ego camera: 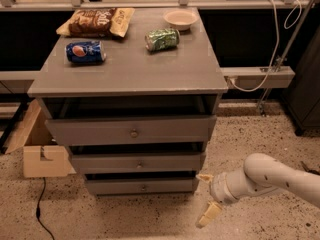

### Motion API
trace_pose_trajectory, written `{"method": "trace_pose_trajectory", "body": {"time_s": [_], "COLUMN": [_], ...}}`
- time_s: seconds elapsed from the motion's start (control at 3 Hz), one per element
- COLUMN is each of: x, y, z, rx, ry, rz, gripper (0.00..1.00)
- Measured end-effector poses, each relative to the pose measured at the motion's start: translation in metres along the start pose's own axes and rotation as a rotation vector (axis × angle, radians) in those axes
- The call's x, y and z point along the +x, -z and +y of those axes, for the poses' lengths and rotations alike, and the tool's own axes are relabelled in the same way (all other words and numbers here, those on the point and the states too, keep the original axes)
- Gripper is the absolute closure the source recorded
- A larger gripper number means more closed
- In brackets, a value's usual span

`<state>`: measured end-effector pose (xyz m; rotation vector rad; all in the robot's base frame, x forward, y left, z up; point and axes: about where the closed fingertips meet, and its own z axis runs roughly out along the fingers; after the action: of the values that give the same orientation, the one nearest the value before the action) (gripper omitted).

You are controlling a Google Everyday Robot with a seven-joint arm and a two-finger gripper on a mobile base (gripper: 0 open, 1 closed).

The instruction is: Open bottom drawer

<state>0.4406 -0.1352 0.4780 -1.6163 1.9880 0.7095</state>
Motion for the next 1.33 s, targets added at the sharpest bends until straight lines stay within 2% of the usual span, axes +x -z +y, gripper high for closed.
{"method": "trace_pose_trajectory", "body": {"time_s": [0.33,0.67,1.33], "x": [0.015,0.021,0.024], "y": [-0.047,-0.103,-0.109], "z": [-0.001,-0.01,-0.011], "rx": [-0.014,-0.005,0.003], "ry": [0.03,0.085,0.086], "rz": [0.039,0.068,0.08], "gripper": [0.0,0.0,0.0]}}
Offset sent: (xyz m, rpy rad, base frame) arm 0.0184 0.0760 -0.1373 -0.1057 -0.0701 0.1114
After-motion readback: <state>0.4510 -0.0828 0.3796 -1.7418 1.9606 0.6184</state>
